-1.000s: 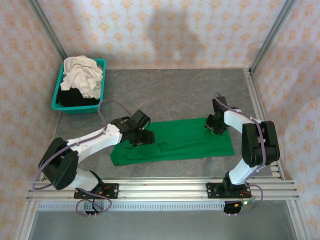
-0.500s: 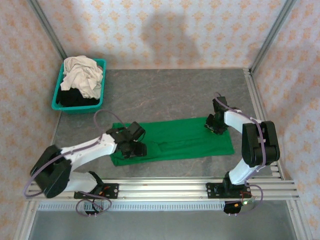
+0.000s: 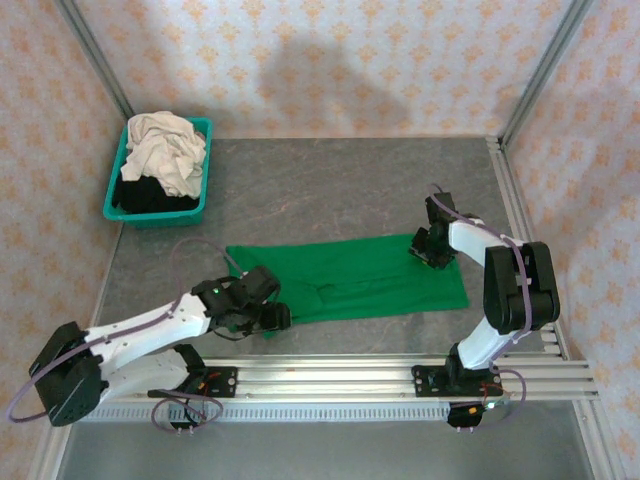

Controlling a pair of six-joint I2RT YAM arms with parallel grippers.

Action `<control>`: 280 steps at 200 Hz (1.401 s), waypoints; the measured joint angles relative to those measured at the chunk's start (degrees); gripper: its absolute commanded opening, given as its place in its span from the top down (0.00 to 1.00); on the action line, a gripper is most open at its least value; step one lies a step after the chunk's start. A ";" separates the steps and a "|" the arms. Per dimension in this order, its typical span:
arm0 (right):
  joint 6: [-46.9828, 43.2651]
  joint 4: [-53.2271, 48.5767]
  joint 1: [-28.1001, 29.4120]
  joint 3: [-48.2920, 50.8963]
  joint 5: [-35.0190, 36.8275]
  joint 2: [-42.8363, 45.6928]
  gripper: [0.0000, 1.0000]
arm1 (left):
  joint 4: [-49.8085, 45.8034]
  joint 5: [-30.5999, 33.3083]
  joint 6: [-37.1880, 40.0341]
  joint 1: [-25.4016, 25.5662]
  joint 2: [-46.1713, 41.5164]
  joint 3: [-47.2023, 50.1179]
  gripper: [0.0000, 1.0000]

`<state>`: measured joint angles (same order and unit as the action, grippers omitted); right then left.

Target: Fold and stack the t-shirts

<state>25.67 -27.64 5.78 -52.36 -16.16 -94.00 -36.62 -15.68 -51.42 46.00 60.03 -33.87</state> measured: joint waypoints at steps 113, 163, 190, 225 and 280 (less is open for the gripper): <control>0.57 -1.44 3.19 -3.30 2.95 -1.73 0.66 | -0.20 6.25 10.62 -27.08 34.97 -22.12 0.50; 5.01 -3.15 8.79 5.35 6.12 5.33 0.63 | -2.99 4.11 16.57 -28.02 58.05 -50.97 0.56; 9.03 -6.86 17.46 9.81 6.93 11.37 0.60 | -5.60 0.39 19.30 -28.11 71.58 -72.85 0.56; 10.34 -10.64 24.09 8.59 7.45 16.35 0.54 | -12.15 -3.93 22.25 -27.85 86.38 -101.42 0.51; 5.09 -8.41 26.05 -0.74 6.62 4.50 0.60 | -11.87 -2.21 23.21 -27.23 67.89 -83.80 0.40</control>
<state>30.76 -36.05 31.83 -53.10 -9.54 -89.49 -48.49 -17.89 -28.21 18.76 127.92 -117.67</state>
